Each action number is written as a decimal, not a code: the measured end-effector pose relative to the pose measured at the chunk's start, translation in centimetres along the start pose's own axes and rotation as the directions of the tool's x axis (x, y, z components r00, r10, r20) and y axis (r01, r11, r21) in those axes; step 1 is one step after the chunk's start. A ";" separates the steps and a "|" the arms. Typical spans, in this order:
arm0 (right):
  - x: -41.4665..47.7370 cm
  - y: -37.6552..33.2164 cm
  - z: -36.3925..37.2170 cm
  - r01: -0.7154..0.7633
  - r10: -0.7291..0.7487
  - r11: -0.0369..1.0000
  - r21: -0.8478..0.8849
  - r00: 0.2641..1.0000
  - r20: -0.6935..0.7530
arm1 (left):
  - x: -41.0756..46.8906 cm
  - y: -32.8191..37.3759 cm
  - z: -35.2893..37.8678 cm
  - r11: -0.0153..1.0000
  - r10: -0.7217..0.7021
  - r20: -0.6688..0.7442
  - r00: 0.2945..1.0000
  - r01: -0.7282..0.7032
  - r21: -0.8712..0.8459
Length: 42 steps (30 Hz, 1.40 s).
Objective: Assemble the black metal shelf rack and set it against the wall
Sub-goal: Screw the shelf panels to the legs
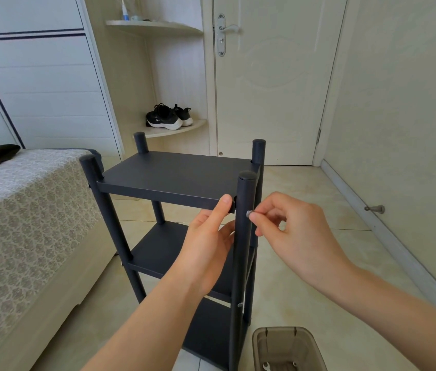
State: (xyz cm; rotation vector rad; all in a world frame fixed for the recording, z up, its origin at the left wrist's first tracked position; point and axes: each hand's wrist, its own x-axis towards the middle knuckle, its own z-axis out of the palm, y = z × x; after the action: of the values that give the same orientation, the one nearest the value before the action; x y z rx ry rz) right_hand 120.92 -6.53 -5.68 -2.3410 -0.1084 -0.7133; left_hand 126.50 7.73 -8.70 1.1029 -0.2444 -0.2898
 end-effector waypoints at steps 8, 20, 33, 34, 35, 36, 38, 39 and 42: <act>0.2 -0.1 0.2 -0.099 0.097 0.983 0.152 0.995 0.024 | 0.3 -0.3 -0.2 0.999 -0.032 0.009 0.999 0.032 -0.029; 0.3 -0.3 0.3 -0.103 0.094 0.975 0.196 0.994 0.051 | 0.3 -0.1 0.4 0.998 -0.047 0.022 0.999 0.048 -0.040; 0.9 0.2 0.4 -0.082 0.087 0.970 0.229 0.996 -0.014 | 0.5 0.0 0.7 0.998 -0.054 -0.031 0.998 0.054 0.012; 0.9 0.2 0.5 -0.082 0.088 0.970 0.229 0.996 -0.016 | 0.5 -0.1 0.6 0.998 -0.057 -0.026 0.998 0.057 0.011; 0.9 0.2 0.5 -0.085 0.091 0.969 0.230 0.996 -0.016 | 0.6 -0.1 0.6 0.998 -0.056 -0.024 0.998 0.057 0.007; 1.0 0.2 0.5 -0.092 0.098 0.969 0.230 0.995 -0.015 | 0.6 -0.1 0.6 0.998 -0.056 -0.025 0.998 0.056 -0.001; 1.1 0.2 0.5 -0.113 0.117 0.968 0.225 0.993 -0.007 | 0.5 0.0 0.7 0.998 -0.054 -0.023 0.998 0.054 -0.014; 1.2 0.2 0.5 -0.125 0.129 0.967 0.223 0.992 -0.001 | 0.4 0.0 0.7 0.998 -0.054 -0.024 0.998 0.054 -0.017; 1.1 0.1 0.5 -0.157 0.162 0.961 0.227 0.987 -0.002 | 0.2 0.1 0.8 0.997 -0.062 -0.038 0.997 0.061 -0.036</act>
State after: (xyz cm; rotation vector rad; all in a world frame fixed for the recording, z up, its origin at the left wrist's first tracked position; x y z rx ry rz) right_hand 122.13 -6.41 -5.43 -2.0970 0.0092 -0.6118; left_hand 126.45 7.06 -8.27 1.0814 -0.1701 -0.3258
